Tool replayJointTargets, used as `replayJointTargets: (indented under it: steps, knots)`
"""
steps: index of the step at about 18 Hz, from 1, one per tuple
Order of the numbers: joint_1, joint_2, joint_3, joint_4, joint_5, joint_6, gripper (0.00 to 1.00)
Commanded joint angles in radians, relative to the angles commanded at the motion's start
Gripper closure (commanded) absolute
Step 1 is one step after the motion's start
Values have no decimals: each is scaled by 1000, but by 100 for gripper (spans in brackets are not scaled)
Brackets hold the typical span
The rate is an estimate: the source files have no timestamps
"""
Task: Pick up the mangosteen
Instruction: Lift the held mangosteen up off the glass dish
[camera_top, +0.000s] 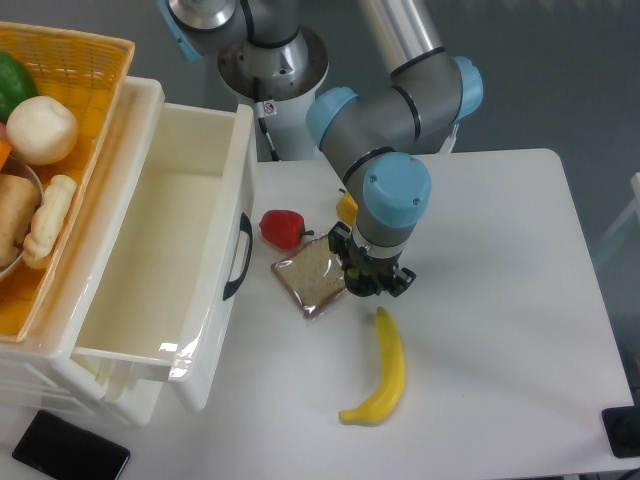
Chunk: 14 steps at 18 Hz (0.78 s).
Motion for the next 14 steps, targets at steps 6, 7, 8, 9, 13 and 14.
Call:
replayJointTargets:
  steps: [6,7,8,9,13,14]
  knots:
    - [8,0,32,-3,-12,2,81]
    - [9,-2,46,-12,-26,2,83]
    - [12,-3,64,-20,-31,2,84]
    - [14,-6,87,-23,-31,2,84]
    - [14,-35,162,-21,-32,0,84]
    - [12,-41,178,-21,-29,-2,84]
